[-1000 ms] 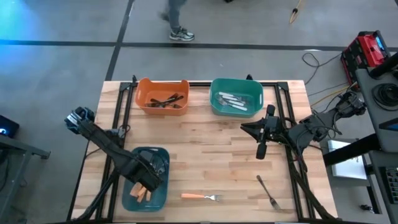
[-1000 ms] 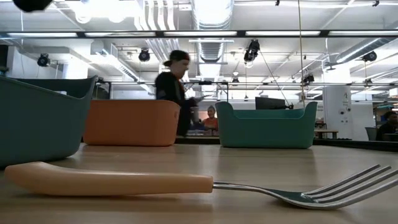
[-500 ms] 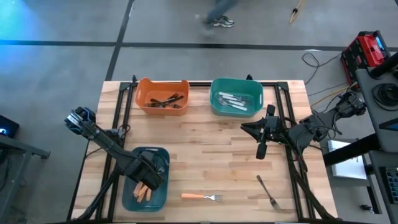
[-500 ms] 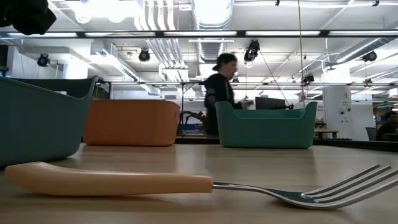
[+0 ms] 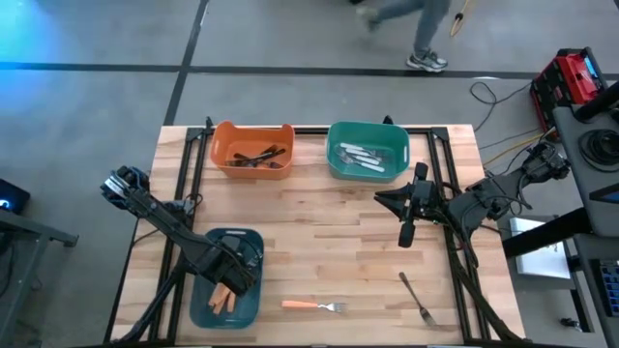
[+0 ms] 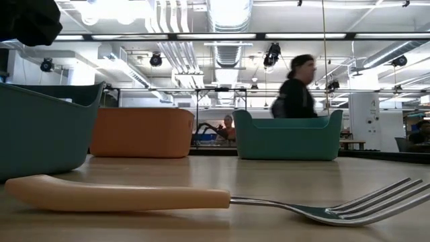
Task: Sort silverware by color (type)
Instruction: Put the orange fork into the blue-green bin, then put the black fork into the orange bin
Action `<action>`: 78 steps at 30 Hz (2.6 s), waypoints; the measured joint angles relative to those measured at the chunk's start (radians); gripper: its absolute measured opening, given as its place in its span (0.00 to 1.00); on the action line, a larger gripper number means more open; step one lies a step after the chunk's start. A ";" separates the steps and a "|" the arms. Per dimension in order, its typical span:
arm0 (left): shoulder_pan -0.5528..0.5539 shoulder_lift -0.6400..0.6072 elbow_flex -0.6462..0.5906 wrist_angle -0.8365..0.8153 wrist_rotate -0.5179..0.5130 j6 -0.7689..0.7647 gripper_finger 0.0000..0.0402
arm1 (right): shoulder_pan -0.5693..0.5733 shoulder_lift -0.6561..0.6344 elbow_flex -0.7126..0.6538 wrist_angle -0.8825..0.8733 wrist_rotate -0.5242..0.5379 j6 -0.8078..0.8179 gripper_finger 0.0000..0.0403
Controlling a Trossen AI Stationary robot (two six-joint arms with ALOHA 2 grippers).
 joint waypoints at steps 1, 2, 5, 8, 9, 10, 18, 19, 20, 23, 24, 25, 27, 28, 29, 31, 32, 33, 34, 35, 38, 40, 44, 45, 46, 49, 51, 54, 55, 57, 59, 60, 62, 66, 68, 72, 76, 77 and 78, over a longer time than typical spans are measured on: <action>0.000 0.000 0.000 0.001 0.000 0.000 0.10 | 0.000 0.000 0.000 0.000 0.000 -0.003 0.08; 0.000 0.000 0.000 0.007 0.000 0.000 0.10 | 0.000 0.000 0.000 0.000 0.000 -0.006 0.08; 0.000 0.000 0.000 0.022 0.000 0.000 0.10 | 0.000 0.000 0.000 -0.002 0.000 -0.006 0.08; 0.000 0.000 0.000 0.026 0.000 -0.001 0.10 | 0.000 0.000 0.000 -0.006 0.000 -0.006 0.08; 0.000 0.000 0.000 0.031 0.000 -0.006 0.10 | 0.000 0.000 0.000 -0.008 0.000 -0.006 0.08; 0.000 0.000 -0.001 0.037 0.000 -0.010 0.10 | 0.000 0.000 0.000 -0.011 0.000 -0.006 0.08; -0.001 0.000 -0.028 0.074 0.000 -0.017 0.10 | 0.000 0.000 0.000 -0.022 0.000 -0.006 0.08; -0.001 0.000 -0.034 0.075 0.000 -0.019 0.10 | 0.000 0.000 0.000 -0.022 0.000 -0.005 0.08; -0.001 0.000 -0.040 0.077 0.000 -0.021 0.10 | 0.000 0.000 0.000 -0.022 0.000 -0.004 0.08; -0.001 0.000 -0.053 0.084 0.000 -0.026 0.10 | 0.000 0.000 0.000 -0.022 0.000 0.001 0.08; -0.001 0.000 -0.053 0.084 0.000 -0.026 0.10 | 0.000 0.000 0.000 -0.022 0.000 0.001 0.08; -0.001 0.000 -0.053 0.084 0.000 -0.026 0.10 | 0.000 0.000 0.000 -0.022 0.000 0.001 0.08; -0.001 0.000 -0.053 0.083 -0.007 -0.026 0.10 | 0.000 0.000 0.000 -0.022 0.000 0.001 0.08; -0.001 0.000 -0.054 0.083 -0.017 -0.026 0.10 | 0.000 0.000 0.000 -0.022 0.000 0.001 0.08; -0.001 0.000 -0.057 0.083 -0.025 -0.026 0.10 | 0.000 0.000 0.000 -0.022 0.000 0.000 0.08; -0.001 0.000 -0.064 0.083 -0.044 -0.025 0.10 | 0.000 0.000 0.000 -0.022 0.000 -0.005 0.08; -0.001 0.000 -0.067 0.082 -0.056 -0.025 0.10 | 0.000 0.000 0.000 -0.022 0.000 -0.005 0.08; -0.001 0.000 -0.070 0.082 -0.064 -0.025 0.10 | 0.000 0.000 0.000 -0.022 0.000 -0.005 0.08; -0.001 0.000 -0.072 0.082 -0.070 -0.025 0.10 | 0.000 0.000 0.000 -0.022 0.000 -0.005 0.08; -0.001 0.000 -0.075 0.082 -0.071 -0.025 0.10 | 0.000 0.000 0.000 -0.022 0.000 -0.005 0.08; -0.001 0.000 -0.075 0.082 -0.071 -0.024 0.10 | 0.000 0.000 0.000 -0.022 0.000 -0.005 0.08; -0.001 0.000 -0.076 0.082 -0.071 -0.024 0.10 | 0.000 0.000 0.000 -0.022 0.000 -0.005 0.08; -0.001 0.000 -0.076 0.082 -0.071 -0.023 0.10 | 0.000 0.000 0.000 -0.022 0.000 -0.005 0.08; -0.001 0.000 -0.076 0.082 -0.071 -0.023 0.10 | 0.000 0.000 0.000 -0.022 0.000 -0.005 0.08; -0.001 0.000 -0.076 0.083 -0.071 -0.023 0.10 | 0.000 0.000 0.000 -0.022 0.000 -0.006 0.08; -0.001 0.000 -0.076 0.084 -0.070 -0.023 0.11 | 0.000 0.000 0.000 -0.022 0.000 -0.009 0.08; -0.001 0.000 -0.076 0.085 -0.070 -0.024 0.12 | 0.000 0.000 0.000 -0.022 0.000 -0.015 0.08; -0.001 0.000 -0.076 0.087 -0.070 -0.024 0.15 | 0.000 0.000 0.000 -0.022 0.000 -0.016 0.08; -0.001 0.000 -0.076 0.087 -0.070 -0.024 0.15 | 0.000 0.000 0.000 -0.022 0.000 -0.016 0.08; -0.001 0.000 -0.076 0.090 -0.070 -0.025 0.16 | 0.000 0.000 0.000 -0.022 0.000 -0.016 0.08; -0.001 0.000 -0.076 0.091 -0.070 -0.021 0.16 | 0.000 0.000 0.000 -0.022 0.000 -0.016 0.08; -0.001 0.000 -0.076 0.091 -0.070 -0.019 0.15 | 0.000 0.000 0.000 -0.022 0.000 -0.016 0.08; -0.001 0.000 -0.076 0.091 -0.070 -0.019 0.14 | 0.000 0.000 0.000 -0.022 0.000 -0.010 0.08; -0.001 0.000 -0.076 0.092 -0.069 -0.014 0.13 | 0.000 0.000 0.000 -0.022 0.000 -0.009 0.08; -0.001 0.000 -0.076 0.093 -0.069 -0.013 0.14 | 0.000 0.000 0.000 -0.022 0.000 -0.008 0.08; -0.001 0.000 -0.076 0.095 -0.065 -0.011 0.16 | 0.000 0.000 0.000 -0.022 0.000 -0.006 0.08; -0.001 0.000 -0.074 0.102 -0.013 -0.010 0.19 | 0.000 0.000 0.000 -0.022 0.001 0.022 0.08; -0.001 0.000 -0.072 0.101 -0.001 -0.006 0.19 | 0.000 0.000 0.000 -0.022 0.000 0.038 0.08; -0.002 0.000 -0.067 0.101 0.006 0.002 0.21 | 0.000 0.000 0.000 -0.022 0.001 0.052 0.08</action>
